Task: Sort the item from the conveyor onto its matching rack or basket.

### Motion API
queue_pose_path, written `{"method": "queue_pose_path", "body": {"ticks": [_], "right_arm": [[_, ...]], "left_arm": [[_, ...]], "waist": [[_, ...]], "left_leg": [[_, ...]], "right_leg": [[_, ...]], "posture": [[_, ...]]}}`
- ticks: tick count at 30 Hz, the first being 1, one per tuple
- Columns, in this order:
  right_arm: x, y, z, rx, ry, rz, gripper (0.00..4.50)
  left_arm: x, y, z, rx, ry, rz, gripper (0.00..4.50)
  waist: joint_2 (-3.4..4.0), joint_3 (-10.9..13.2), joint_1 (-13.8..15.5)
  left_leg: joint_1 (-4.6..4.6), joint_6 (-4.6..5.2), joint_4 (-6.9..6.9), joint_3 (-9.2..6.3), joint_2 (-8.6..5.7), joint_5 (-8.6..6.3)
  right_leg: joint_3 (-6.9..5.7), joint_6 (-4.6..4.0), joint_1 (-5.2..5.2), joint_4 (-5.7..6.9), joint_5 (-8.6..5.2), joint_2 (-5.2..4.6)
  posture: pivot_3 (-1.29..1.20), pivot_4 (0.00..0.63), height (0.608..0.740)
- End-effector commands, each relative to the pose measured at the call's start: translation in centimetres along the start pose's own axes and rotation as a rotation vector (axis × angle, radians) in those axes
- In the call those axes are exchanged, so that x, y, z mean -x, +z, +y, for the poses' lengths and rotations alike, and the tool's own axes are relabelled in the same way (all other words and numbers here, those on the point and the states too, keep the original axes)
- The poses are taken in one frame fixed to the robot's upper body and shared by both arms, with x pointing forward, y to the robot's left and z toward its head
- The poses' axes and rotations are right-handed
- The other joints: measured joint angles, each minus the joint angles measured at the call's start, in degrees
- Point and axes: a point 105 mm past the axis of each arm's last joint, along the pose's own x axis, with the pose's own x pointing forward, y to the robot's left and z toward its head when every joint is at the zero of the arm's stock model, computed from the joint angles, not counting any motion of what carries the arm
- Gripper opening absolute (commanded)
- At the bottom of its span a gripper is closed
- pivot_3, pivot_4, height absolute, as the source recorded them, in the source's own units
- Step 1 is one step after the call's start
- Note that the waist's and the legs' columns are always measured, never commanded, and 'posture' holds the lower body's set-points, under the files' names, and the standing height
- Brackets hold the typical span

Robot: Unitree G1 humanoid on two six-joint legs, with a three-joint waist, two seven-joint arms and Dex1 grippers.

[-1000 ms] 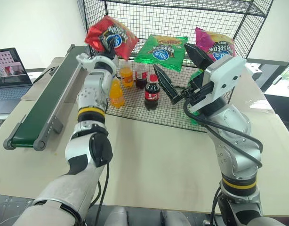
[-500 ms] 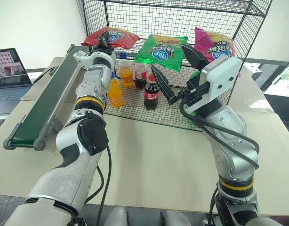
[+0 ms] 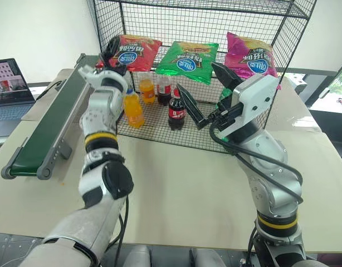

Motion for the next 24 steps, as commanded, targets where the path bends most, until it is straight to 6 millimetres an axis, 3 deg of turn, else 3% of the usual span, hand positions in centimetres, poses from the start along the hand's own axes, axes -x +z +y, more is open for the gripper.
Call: {"method": "queue_pose_path", "body": {"ticks": [1,4,6,10,13,15,17,21,24], "right_arm": [[0.2,1.1,0.2,-0.002,0.001,-0.048,4.50],[1.3,-0.6,0.0,-0.026,-0.019,0.012,4.50],[2.5,-2.1,0.0,-0.026,-0.028,0.074,4.50],[5.5,-5.2,-0.4,-0.038,-0.093,0.212,4.50],[7.3,-7.2,-0.8,-0.031,-0.144,0.308,4.50],[9.7,-9.7,-1.3,-0.047,-0.226,0.414,4.50],[11.0,-10.9,-1.3,-0.060,-0.269,0.460,4.50],[12.5,-12.0,-1.3,-0.055,-0.326,0.500,4.50],[13.7,-12.7,-1.9,-0.039,-0.385,0.527,4.50]], "left_arm": [[1.6,0.5,-2.9,-0.071,-0.027,0.013,4.45],[4.2,1.2,-2.7,-0.204,0.017,0.040,4.45],[6.0,1.0,-2.3,-0.393,0.042,0.110,4.45],[10.2,0.3,1.1,-0.788,0.162,0.295,4.45],[12.1,-0.4,2.4,-0.972,0.173,0.388,4.45],[13.8,-0.3,5.7,-1.364,0.220,0.467,4.45],[15.0,-0.2,7.7,-1.623,0.203,0.516,4.45],[16.4,0.5,10.5,-1.688,0.190,0.478,4.45],[16.5,1.0,11.7,-1.641,0.216,0.433,4.45]], "waist": [[0.00,0.00,0.20],[0.00,-0.01,0.33],[0.00,-0.01,0.33],[0.03,-0.01,0.33],[0.05,0.01,0.43],[0.05,0.01,0.37],[0.18,-0.02,0.12],[0.35,0.04,0.16],[0.32,0.02,0.12]], "left_leg": [[0.00,0.00,0.02,0.00,0.00,0.00],[-0.01,-0.01,0.06,-0.02,-0.02,0.00],[0.04,-0.01,0.06,-0.03,-0.03,0.00],[0.09,-0.05,0.00,-0.02,-0.05,0.02],[0.10,-0.25,-0.06,-0.04,-0.06,0.13],[0.07,-0.35,-0.07,-0.04,-0.08,0.20],[0.30,-0.38,-0.22,-0.01,-0.08,0.21],[0.15,-0.37,-0.25,0.10,-0.04,0.20],[0.11,-0.32,-0.20,0.09,-0.02,0.18]], "right_leg": [[0.00,0.00,0.00,0.01,0.00,0.00],[0.00,0.00,0.03,0.01,0.01,-0.02],[-0.01,0.01,0.09,0.04,0.01,-0.06],[0.00,0.00,0.08,0.04,0.01,-0.06],[-0.02,0.00,0.07,0.02,0.01,-0.04],[-0.01,-0.01,0.08,-0.02,0.00,-0.04],[0.08,-0.03,0.19,-0.09,-0.01,0.00],[0.16,-0.08,0.02,-0.08,-0.03,0.01],[0.14,-0.07,0.03,-0.10,-0.04,0.02]], "posture": [[0.00,0.150,0.740],[0.00,0.150,0.740],[0.00,0.150,0.740],[0.00,0.150,0.740],[0.00,0.150,0.740],[0.00,0.150,0.740],[0.00,0.150,0.740],[0.00,0.150,0.740],[0.00,0.150,0.740]]}}
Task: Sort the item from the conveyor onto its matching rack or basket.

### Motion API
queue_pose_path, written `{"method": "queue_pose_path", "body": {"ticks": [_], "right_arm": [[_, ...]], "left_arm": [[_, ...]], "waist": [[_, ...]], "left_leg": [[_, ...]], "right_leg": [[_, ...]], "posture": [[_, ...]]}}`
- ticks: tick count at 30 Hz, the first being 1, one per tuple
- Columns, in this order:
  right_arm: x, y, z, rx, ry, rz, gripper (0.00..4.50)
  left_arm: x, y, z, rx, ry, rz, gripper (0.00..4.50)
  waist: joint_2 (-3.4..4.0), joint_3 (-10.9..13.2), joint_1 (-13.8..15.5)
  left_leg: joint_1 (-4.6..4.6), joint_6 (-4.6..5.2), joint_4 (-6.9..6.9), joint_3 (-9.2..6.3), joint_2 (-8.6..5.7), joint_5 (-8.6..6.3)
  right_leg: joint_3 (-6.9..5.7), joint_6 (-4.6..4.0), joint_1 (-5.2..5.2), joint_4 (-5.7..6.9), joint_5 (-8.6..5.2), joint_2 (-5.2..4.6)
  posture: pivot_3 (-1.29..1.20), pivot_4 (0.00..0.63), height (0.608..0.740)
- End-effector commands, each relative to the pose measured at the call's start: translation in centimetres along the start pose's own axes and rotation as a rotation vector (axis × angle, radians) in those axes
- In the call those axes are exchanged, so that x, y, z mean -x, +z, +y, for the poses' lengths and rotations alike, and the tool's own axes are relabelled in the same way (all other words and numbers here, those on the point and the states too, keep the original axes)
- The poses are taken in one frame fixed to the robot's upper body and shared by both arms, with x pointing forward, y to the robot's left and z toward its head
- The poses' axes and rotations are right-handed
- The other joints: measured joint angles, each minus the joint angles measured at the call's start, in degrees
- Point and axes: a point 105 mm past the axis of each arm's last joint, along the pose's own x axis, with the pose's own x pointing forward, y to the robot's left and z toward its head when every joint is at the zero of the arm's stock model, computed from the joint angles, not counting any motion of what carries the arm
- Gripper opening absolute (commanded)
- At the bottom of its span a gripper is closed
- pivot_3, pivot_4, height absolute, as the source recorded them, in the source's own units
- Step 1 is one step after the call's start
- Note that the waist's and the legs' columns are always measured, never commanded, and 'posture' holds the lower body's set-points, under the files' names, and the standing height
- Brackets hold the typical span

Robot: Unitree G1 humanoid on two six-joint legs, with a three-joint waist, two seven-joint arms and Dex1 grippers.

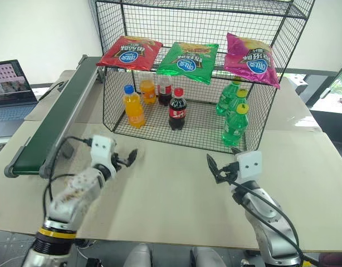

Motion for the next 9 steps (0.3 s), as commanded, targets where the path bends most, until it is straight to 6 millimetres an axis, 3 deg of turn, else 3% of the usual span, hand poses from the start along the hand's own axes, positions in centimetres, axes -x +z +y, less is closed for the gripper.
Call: {"method": "queue_pose_path", "body": {"ticks": [1,5,9], "right_arm": [[0.3,0.5,-1.1,0.017,-0.067,-0.045,4.50],[0.3,0.1,-1.4,0.022,-0.081,-0.046,4.50],[0.2,0.5,-2.2,0.032,-0.113,-0.063,4.50]], "left_arm": [[-0.3,1.2,0.9,-0.028,0.031,-0.088,4.45],[-0.8,0.3,0.1,-0.103,-0.020,-0.082,4.45],[-1.3,0.1,-0.3,-0.008,-0.063,-0.079,4.45]], "waist": [[-0.02,-0.01,0.02],[-0.02,-0.01,0.00],[-0.02,-0.01,-0.01]], "left_leg": [[-0.01,0.01,0.01,0.00,0.00,-0.01],[-0.03,0.03,0.03,0.00,-0.02,-0.02],[-0.04,0.04,0.05,0.00,-0.02,-0.02]], "right_leg": [[0.00,0.01,0.00,-0.01,0.00,0.00],[0.01,0.02,0.02,-0.02,0.00,-0.01],[0.00,0.02,0.03,-0.01,0.00,-0.02]], "posture": [[0.00,0.150,0.740],[0.00,0.150,0.740],[0.00,0.150,0.740]]}}
